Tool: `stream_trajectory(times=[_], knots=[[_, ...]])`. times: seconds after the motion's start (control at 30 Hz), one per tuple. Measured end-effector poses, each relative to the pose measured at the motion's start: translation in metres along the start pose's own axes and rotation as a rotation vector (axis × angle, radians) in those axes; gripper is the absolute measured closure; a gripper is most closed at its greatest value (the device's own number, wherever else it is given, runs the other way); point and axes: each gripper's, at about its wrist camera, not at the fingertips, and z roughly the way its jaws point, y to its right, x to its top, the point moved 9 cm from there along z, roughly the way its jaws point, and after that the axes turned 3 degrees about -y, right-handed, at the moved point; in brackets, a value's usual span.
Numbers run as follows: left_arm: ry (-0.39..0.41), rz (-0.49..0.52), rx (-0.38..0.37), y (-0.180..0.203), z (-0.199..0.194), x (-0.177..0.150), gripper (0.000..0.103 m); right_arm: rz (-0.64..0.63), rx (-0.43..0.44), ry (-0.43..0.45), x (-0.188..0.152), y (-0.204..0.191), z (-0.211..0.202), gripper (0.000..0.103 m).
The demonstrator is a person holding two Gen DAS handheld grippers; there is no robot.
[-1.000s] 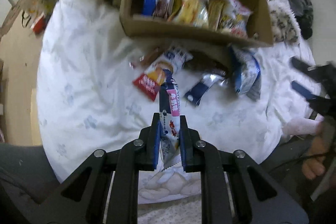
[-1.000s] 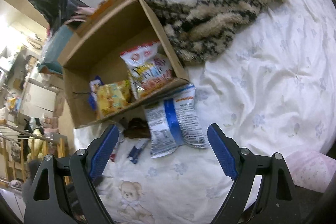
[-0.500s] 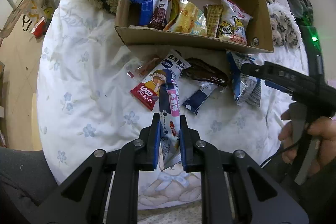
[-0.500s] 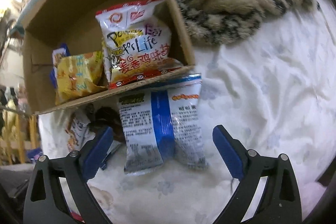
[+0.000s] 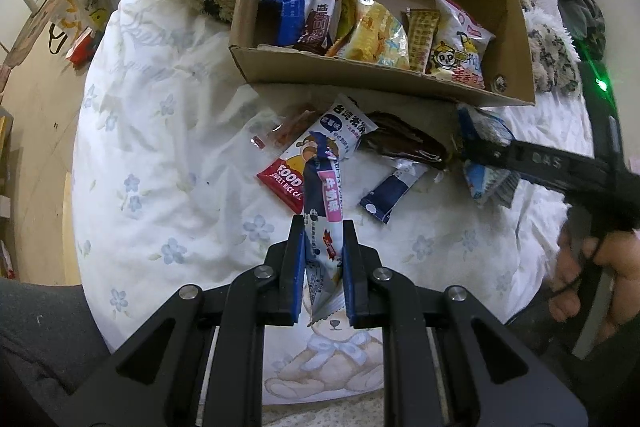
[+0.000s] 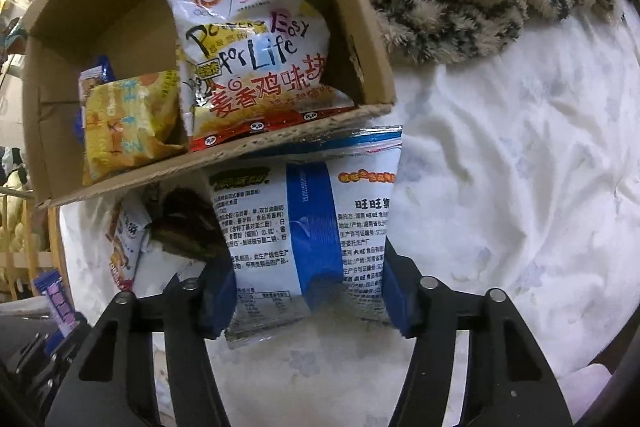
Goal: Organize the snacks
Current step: 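Carry the stick bar and chip bag into the box and open both tools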
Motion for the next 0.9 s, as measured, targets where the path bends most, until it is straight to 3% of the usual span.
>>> stream_trajectory(times=[0.27,0.7,0.9], knots=[[0.018,-0.006,0.013,-0.004,-0.004,0.004,0.090,0.007,0.061,0.012,-0.028,-0.004,-0.034,0.043],[0.051,-0.023,0.056,-0.017,-0.007,0.007,0.090,-0.053,0.231,0.048,-0.069,-0.040,-0.071,0.043],[0.121,-0.001,0.065,-0.015,-0.021,0.015,0.090,-0.112,0.312,0.121,-0.070,-0.064,-0.090,0.043]])
